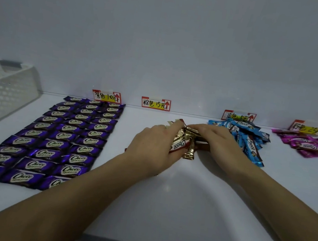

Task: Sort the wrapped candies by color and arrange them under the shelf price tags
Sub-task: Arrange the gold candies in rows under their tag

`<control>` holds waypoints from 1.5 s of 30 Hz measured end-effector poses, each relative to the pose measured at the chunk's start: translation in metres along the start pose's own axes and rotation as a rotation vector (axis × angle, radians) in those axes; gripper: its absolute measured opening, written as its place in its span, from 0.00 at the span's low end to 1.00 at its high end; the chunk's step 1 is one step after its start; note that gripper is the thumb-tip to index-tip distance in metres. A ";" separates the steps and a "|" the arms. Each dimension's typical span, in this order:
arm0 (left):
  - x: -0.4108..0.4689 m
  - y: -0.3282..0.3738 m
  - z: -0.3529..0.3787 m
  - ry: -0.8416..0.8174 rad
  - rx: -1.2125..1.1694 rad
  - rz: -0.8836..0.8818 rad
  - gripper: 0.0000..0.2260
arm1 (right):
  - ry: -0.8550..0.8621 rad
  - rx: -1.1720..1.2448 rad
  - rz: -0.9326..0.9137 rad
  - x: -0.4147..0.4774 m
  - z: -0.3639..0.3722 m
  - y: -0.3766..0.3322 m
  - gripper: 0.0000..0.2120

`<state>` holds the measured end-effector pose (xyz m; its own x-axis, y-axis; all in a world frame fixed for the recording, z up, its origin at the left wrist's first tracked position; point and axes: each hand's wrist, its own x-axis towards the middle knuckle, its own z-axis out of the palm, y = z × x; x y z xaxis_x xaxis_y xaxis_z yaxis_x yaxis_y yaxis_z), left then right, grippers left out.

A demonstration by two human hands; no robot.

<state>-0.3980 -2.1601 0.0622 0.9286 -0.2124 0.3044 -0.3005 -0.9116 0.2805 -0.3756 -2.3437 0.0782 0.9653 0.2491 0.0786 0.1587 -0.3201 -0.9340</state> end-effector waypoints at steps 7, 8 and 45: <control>-0.013 -0.003 -0.009 0.057 -0.314 -0.072 0.13 | 0.040 0.074 -0.052 0.000 0.000 0.005 0.14; -0.015 -0.003 -0.009 0.059 -0.332 -0.084 0.13 | 0.039 0.047 -0.087 -0.001 0.000 0.004 0.14; -0.006 -0.109 -0.119 0.267 -0.761 -0.238 0.13 | 0.216 -0.448 -0.434 0.062 0.063 -0.039 0.16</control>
<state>-0.3965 -2.0174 0.1383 0.9319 0.1331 0.3374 -0.2566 -0.4154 0.8727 -0.3348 -2.2584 0.0980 0.8069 0.2668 0.5270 0.5686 -0.5928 -0.5704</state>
